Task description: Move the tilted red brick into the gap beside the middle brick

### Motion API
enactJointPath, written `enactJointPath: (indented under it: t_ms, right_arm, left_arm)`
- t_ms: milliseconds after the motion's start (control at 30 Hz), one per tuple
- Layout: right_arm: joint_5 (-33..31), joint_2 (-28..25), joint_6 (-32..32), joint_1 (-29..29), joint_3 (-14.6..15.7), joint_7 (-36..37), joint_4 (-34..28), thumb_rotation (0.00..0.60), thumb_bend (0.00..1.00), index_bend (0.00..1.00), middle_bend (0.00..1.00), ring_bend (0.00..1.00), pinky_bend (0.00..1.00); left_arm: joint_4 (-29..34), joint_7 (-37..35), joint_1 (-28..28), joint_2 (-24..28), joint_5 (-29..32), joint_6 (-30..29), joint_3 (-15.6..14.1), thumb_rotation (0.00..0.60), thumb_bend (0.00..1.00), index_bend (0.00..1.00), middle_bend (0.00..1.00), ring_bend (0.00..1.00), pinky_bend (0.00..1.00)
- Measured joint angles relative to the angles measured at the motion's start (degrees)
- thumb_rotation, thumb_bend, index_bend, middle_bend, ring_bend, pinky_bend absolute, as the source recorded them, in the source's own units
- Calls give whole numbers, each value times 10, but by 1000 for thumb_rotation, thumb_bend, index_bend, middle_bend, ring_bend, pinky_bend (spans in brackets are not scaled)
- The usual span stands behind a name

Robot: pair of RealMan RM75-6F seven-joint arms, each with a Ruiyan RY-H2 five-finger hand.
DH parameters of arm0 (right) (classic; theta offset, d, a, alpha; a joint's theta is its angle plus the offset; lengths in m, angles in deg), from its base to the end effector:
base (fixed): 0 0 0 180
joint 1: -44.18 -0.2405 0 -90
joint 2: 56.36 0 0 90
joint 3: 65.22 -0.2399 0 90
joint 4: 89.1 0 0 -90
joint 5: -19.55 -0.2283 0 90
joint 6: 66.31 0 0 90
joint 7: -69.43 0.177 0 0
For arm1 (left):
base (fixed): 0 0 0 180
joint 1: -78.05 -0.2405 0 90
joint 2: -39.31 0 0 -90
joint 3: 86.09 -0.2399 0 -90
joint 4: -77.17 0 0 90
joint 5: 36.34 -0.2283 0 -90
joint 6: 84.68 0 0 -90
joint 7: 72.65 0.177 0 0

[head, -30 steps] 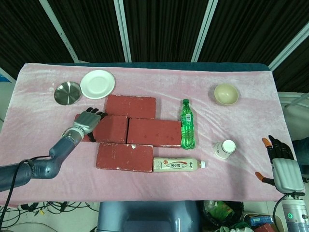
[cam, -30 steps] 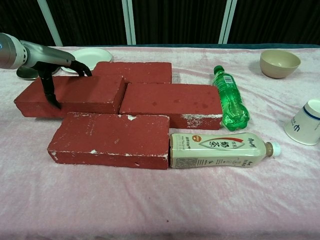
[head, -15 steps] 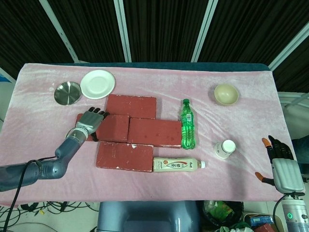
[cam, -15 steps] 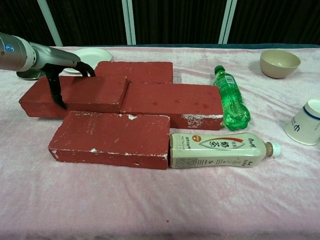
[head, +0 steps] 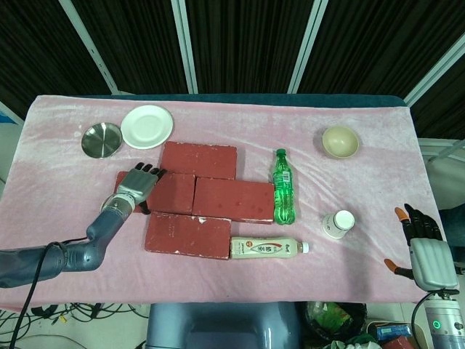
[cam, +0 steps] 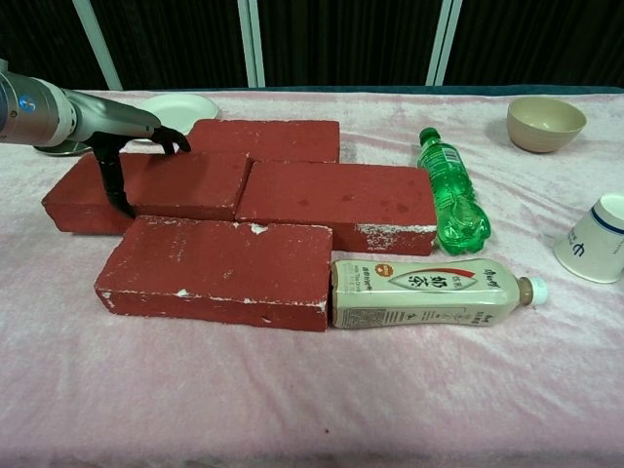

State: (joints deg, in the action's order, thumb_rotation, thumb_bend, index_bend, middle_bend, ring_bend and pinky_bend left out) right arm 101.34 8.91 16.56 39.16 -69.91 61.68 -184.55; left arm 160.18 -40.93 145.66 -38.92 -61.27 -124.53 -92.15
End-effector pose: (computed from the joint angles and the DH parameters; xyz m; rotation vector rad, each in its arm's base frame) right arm -0.2997 -0.2209 0.1266 1.3597 -0.8979 0.8260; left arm -0.1615 0.4201 -0.0254 -1.9774 -0.9403 -0.3330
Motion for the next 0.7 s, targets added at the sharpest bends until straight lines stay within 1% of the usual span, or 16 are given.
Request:
enactJointPath:
  t_ms: [100,233,433,533,633,700]
  right_arm:
    - [-1,0,-1,0,0,-1,0,600,43,0,0,0,78]
    - [-2,0,-1,0,0,-2,-1,600,42,0,0,0,78]
    - [-2,1,1,0,-1,-5,0,600,43,0,0,0,78]
    - [-3,1,2,0,-1,-6,1,600,42,0,0,0,78]
    - [-3,1,3,0,-2,-7,1,600,42,0,0,0,78]
    - [-2,2,4,1,-2,-8,1,600,42,0,0,0,78]
  left_arm:
    - [13,1,-1,6,-1,-13,2,600,0,0,0,0,0]
    - [44,-1,-7,25,-14,-38,6,600,0,0,0,0,0]
    - [119,-13,-28,80,-64,-93,12,600,0,0,0,0,0]
    - [166,-22,-54,114,-117,-149,7,600,0,0,0,0,0]
    - [207,-34,-98,146,-191,-229,-8,600,0,0,0,0,0]
    - [228,-48,-139,165,-253,-296,-24,600,0,0,0,0,0]
